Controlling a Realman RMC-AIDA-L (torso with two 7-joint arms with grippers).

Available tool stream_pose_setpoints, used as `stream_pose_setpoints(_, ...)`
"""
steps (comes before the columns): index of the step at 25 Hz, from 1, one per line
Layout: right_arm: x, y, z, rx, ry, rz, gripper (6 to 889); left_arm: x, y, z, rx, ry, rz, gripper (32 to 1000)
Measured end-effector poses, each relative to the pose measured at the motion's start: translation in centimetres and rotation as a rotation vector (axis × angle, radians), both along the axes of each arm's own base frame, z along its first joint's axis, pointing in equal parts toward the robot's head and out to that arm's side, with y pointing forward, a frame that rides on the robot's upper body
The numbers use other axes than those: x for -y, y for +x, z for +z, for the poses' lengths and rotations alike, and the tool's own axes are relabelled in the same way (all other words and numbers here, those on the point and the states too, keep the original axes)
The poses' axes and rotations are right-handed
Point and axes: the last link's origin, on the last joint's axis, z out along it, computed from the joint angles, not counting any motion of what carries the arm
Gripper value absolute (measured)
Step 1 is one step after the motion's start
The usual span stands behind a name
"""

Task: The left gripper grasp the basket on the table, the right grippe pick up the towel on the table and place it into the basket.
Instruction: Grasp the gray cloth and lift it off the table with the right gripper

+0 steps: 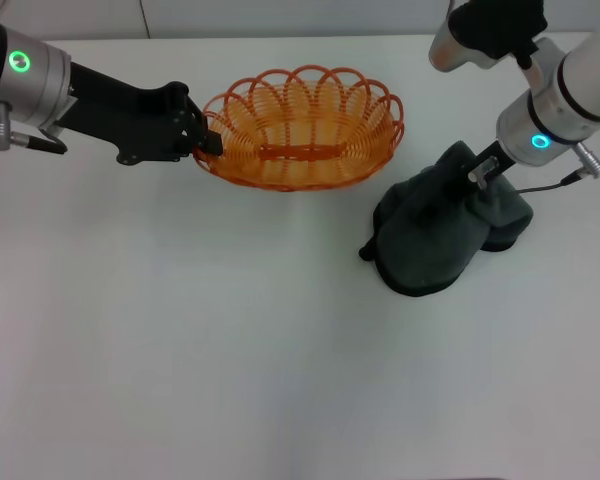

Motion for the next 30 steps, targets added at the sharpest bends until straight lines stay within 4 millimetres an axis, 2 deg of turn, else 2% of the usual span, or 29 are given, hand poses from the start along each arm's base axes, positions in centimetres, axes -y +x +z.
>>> stream_pose_setpoints(10, -0.18, -0.05, 0.08, 0.005, 0.007, 0.013, 841, 0.04, -0.09, -0.01, -0.004, -0.001, 0.001, 87)
stream_pose_setpoints(26, -0.16, -0.25, 0.00, -0.007, -0.006, 0.036, 152, 0.21, -0.59, 0.13, -0.009, 0.000, 0.008, 86)
stream_pose_setpoints(28, -0.19, -0.33, 0.07, -0.007, -0.011, 0.041, 90, 0.22, -0.62, 0.13, -0.009, 0.000, 0.009, 86)
stream_pose_setpoints(30, -0.16, -0.34, 0.06, -0.006, -0.015, 0.046, 90, 0.23, -0.64, 0.12, -0.009, 0.000, 0.008, 86)
